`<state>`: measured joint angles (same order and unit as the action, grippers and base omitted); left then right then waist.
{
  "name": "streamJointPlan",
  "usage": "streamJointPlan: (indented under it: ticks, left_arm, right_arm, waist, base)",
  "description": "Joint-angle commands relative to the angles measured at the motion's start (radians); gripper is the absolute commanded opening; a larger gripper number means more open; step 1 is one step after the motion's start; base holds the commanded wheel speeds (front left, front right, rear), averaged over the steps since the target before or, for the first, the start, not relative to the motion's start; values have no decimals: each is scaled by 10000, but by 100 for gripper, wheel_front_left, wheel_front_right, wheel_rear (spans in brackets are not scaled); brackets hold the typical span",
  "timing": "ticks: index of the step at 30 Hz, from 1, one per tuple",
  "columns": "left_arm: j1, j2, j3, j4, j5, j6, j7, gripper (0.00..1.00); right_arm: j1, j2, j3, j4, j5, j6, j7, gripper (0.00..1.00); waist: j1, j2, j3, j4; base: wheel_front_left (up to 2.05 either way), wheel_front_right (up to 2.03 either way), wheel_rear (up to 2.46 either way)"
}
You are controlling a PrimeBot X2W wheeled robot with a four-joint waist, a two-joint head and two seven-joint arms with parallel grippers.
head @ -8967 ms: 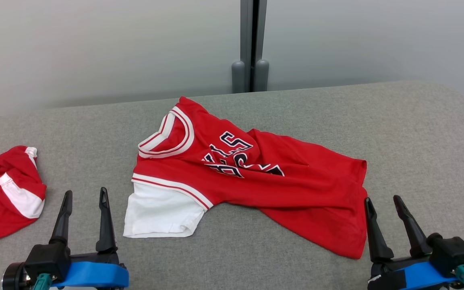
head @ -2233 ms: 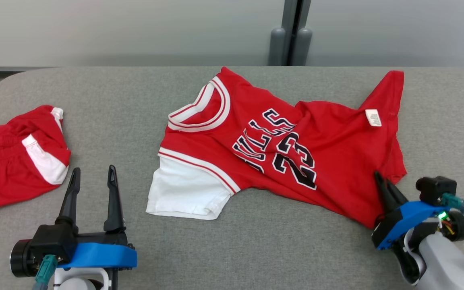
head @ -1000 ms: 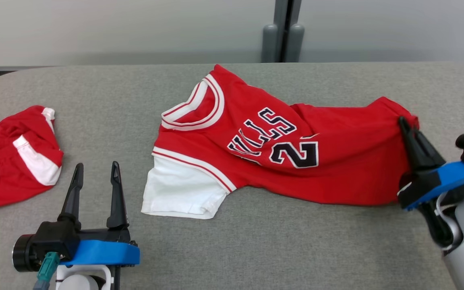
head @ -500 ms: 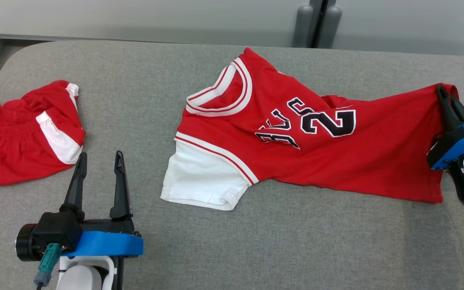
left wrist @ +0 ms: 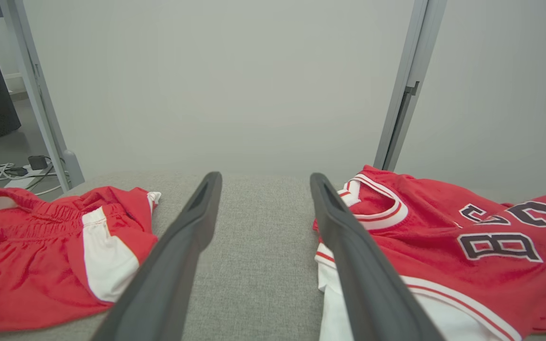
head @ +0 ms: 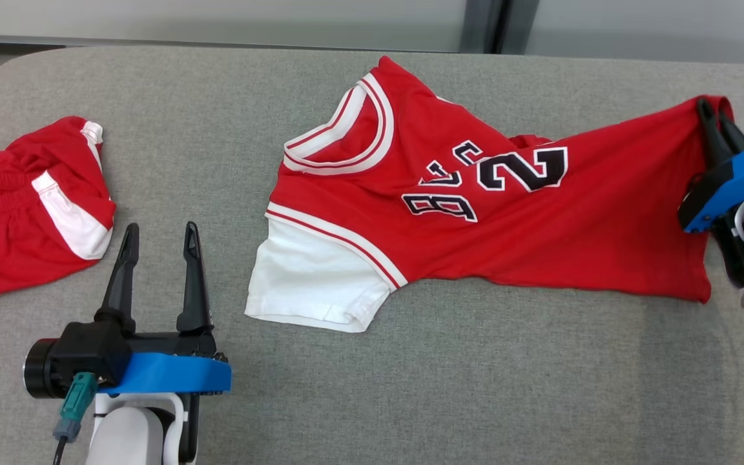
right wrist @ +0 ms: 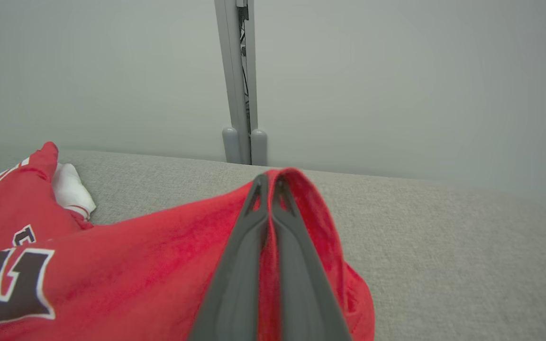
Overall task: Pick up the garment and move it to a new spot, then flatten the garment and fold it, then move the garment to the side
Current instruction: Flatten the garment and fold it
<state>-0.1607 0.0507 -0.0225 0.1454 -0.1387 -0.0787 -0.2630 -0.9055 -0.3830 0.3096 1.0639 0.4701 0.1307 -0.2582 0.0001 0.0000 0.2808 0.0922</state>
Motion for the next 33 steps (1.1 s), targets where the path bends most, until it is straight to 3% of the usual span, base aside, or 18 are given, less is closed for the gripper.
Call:
streamJointPlan:
  ticks: [1, 5, 7, 8, 13, 21, 33]
  left_arm:
    - [-178, -7, -52, 26, 60, -20, -25, 100]
    - [-278, -7, -84, 37, 57, -56, -25, 100]
    - [-281, -7, -89, 44, 42, -55, -25, 100]
    - [-270, -8, -113, 54, 14, -44, -25, 100]
    - [-228, -8, -95, 64, 5, 38, -25, 100]
    - [91, -8, 181, 72, 136, 44, -25, 100]
    - [955, -4, 834, 61, 382, -95, -25, 100]
  right_arm:
    - [-397, 18, -65, 235, -155, 2, -72, 0]
    - [-785, 38, -347, 629, -342, 2, -76, 0]
    - [-805, 87, -376, 848, -379, 2, -77, 6]
    - [-938, 185, -381, 1113, -409, 4, -82, 100]
    - [-763, 254, -484, 1195, -564, 2, -81, 100]
    - [261, 130, -749, 250, -877, 2, -83, 100]
    - [3519, 862, -2486, -3867, -1454, 2, -78, 100]
  waist:
    - [-1, 0, 49, 49]
    - [-1, 0, 119, 156]
    - [-1, 0, 126, 179]
    - [-1, 0, 139, 218]
    - [-1, 0, 143, 149]
    - [-1, 0, -293, -376]
    - [-1, 0, -1307, -1364]
  base:
    - [0, 0, 0]
    - [0, 0, 0]
    - [0, 0, 0]
    - [0, 0, 0]
    - [0, 0, 0]
    - [0, 0, 0]
    - [0, 0, 0]
